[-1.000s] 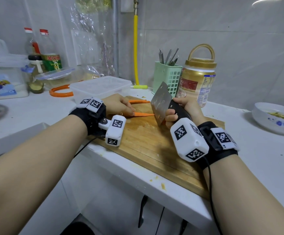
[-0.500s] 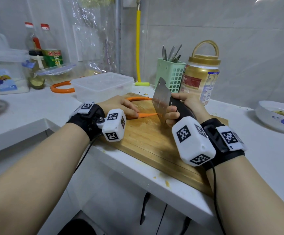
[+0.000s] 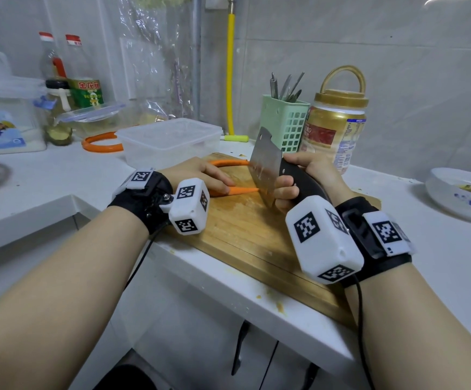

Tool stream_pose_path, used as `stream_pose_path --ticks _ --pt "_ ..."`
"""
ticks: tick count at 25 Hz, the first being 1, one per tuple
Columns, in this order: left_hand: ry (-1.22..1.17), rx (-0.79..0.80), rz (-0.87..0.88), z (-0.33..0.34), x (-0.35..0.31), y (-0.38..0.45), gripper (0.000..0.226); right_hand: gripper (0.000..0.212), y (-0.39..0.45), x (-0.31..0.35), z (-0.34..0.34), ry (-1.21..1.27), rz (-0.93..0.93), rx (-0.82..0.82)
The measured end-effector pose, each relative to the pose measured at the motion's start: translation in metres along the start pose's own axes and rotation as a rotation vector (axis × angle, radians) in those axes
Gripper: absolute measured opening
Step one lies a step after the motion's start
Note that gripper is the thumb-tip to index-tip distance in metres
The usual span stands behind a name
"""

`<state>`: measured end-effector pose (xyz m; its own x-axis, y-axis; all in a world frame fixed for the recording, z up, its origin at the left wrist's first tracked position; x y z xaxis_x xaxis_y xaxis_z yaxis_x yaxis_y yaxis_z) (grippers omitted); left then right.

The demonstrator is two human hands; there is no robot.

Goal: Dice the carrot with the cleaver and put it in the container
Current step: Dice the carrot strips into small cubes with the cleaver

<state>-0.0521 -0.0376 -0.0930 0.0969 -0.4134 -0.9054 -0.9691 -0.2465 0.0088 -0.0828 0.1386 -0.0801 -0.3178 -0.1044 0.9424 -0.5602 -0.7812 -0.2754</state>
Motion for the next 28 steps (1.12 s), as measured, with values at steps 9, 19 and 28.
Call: stream_pose_path --ticks 9,19,28 --pt "-0.004 -0.014 -0.003 0.001 -0.0031 -0.0032 0.013 0.023 0.0036 -0.0071 -0.0011 -0.068 0.042 0.002" --pt "0.009 -0.033 0.01 -0.0023 -0.0015 -0.0024 0.015 0.023 0.0103 -0.0089 -0.002 -0.104 0.008 0.017" --pt "0.011 -0.029 0.006 -0.0021 -0.0014 -0.002 0.014 0.029 0.0063 -0.0026 0.0054 -0.084 -0.047 0.021"
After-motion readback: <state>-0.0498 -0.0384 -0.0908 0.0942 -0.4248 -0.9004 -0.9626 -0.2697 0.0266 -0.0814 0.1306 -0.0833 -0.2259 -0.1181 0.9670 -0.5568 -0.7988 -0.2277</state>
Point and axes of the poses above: each hand's wrist, its own y-axis towards the middle knuckle, its own z-axis out of the palm, x = y × z, the point moved 10 cm from there along y, towards the middle knuckle, and after that the axes turned 12 degrees about -y, right-handed, at the moved point
